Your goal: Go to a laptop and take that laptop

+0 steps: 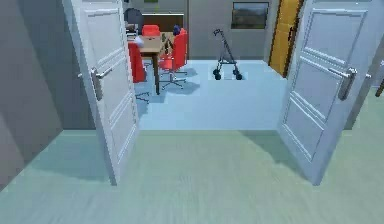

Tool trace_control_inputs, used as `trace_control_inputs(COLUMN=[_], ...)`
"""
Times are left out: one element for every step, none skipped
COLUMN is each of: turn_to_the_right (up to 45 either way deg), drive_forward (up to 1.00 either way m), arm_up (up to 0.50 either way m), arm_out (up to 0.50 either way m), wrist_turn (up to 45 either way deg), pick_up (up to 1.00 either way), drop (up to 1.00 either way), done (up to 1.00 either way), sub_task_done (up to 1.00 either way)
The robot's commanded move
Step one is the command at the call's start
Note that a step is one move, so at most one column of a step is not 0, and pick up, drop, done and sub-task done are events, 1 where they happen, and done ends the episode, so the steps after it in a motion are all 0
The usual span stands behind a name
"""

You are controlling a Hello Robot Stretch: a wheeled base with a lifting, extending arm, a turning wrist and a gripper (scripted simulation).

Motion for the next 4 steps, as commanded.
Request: trace_control_inputs(turn_to_the_right=[6.0, 0.0, 0.0, 3.0], drive_forward=[0.0, 1.0, 1.0, 0.0], arm_up=[0.0, 0.0, 0.0, 0.0], arm_out=[0.0, 0.0, 0.0, 0.0], wrist_turn=[0.0, 0.0, 0.0, 0.0], pick_up=[0.0, 0.0, 0.0, 0.0], drop=[0.0, 0.0, 0.0, 0.0], done=[0.0, 0.0, 0.0, 0.0], sub_task_done=[0.0, 0.0, 0.0, 0.0])
